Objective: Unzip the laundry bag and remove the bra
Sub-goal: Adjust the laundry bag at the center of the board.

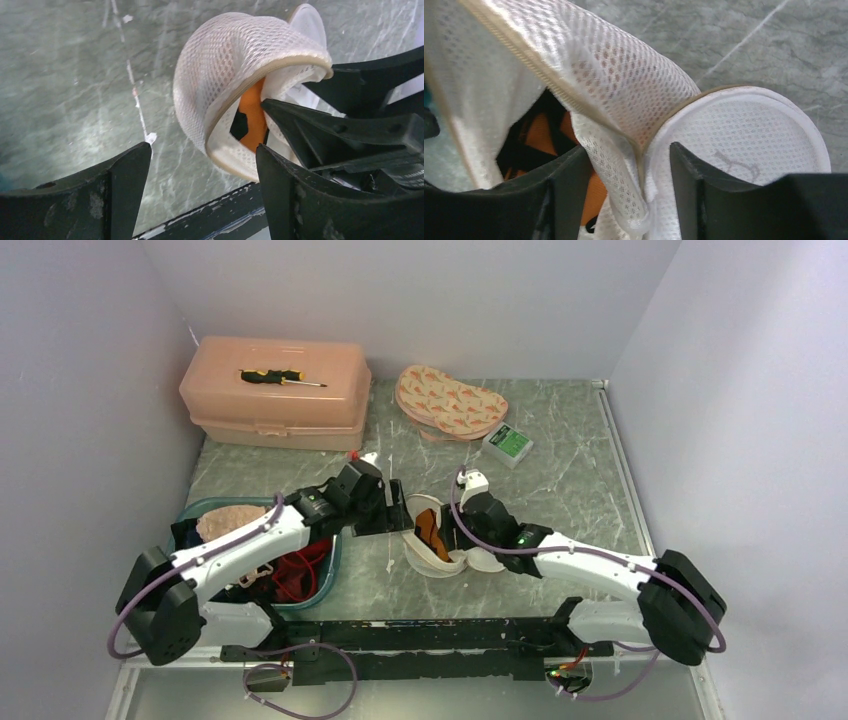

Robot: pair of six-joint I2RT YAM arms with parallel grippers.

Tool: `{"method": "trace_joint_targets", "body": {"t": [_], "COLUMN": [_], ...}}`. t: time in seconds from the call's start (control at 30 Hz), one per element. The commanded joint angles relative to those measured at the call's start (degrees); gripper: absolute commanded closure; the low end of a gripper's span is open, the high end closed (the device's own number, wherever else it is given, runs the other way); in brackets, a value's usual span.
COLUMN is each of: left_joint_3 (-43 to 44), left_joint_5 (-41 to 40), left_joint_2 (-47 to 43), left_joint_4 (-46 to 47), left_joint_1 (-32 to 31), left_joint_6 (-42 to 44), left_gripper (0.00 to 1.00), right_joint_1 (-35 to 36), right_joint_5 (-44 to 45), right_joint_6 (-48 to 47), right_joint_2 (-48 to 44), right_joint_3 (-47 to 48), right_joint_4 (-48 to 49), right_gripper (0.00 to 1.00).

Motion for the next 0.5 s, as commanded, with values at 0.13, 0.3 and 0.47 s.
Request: {"method": "trace_joint_targets", "body": {"t": [0.13,0.3,0.47], "left_joint_3": [-0.7,-0.5,3.5], "left_joint_5": [6.7,6.2,2.9], "left_joint_2": [7.3,8.8,9.2], "left_joint_4": [11.4,11.6,8.9], "left_joint_1": [0.0,-0.1,0.0], "left_joint_6": [-0.4,-0.3,2.6], "left_gripper": [0.29,0.58,0.97], "right_joint_1": [-1.0,-0.3,0.6], "right_joint_5": [0.9,4.2,8.9], "right_joint_6": [1.4,0.5,-2.0], "right_joint_2": [0.3,-6.4,-12.1], "right_joint_3": [0.6,0.0,-0.2], "right_joint_4": [1.7,-1.9,-2.9], "right_gripper": [0.63,0.95,1.0]}}
